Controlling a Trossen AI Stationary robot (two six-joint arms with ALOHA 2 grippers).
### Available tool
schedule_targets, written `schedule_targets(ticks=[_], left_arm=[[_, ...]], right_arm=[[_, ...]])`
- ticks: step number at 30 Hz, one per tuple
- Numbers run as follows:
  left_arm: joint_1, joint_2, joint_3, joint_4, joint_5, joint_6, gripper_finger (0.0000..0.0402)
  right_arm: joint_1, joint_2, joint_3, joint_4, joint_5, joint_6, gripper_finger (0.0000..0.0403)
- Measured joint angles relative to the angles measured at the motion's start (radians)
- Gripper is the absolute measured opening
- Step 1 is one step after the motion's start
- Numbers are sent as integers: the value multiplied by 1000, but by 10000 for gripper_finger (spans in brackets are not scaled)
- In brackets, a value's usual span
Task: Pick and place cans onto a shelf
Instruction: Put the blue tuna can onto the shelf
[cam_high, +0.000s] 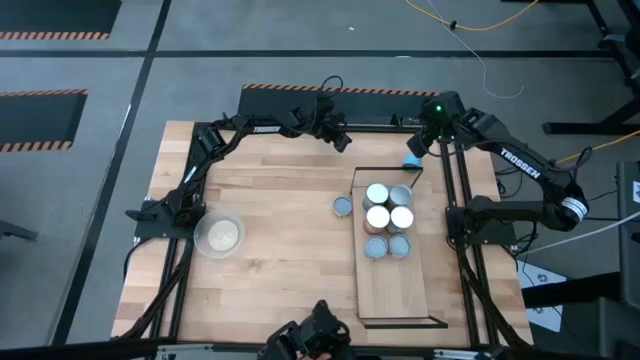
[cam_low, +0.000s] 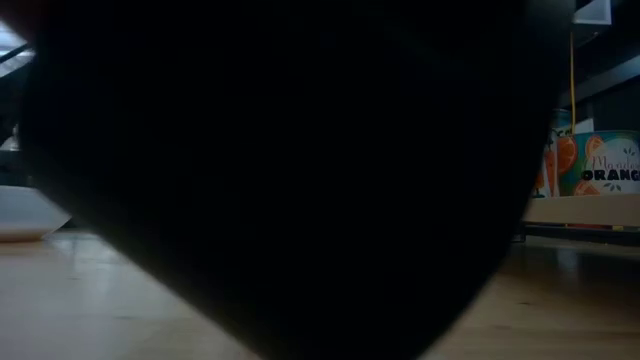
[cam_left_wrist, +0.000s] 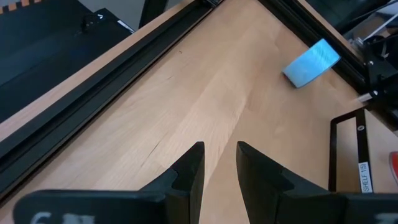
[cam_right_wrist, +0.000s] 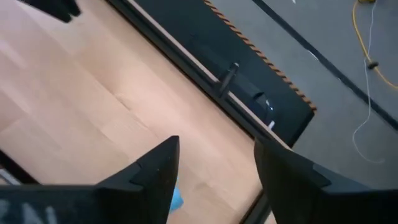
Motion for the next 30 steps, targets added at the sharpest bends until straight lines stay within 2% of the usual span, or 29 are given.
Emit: schedule_targets(ticks=[4,8,11,17,22,30], left_arm=[[0,0,0,1,1,5,86],[0,0,0,1,1,6,86],[0,0,0,2,1,6,86],[0,0,0,2,2,6,86],[-2,0,0,2,4,6,86],[-7,0,-1,1,4,12,86]], right_arm=[[-92,0,0,-16,-88,-21,211],[-170,4,0,-110,-254,-29,209],[-197,16,0,-188,-312,-88,210],[-200,79,0,-251,-315,-167,210],[-199,163,0,-294,-257,-254,210],[-198,252,0,-317,-201,-288,210]])
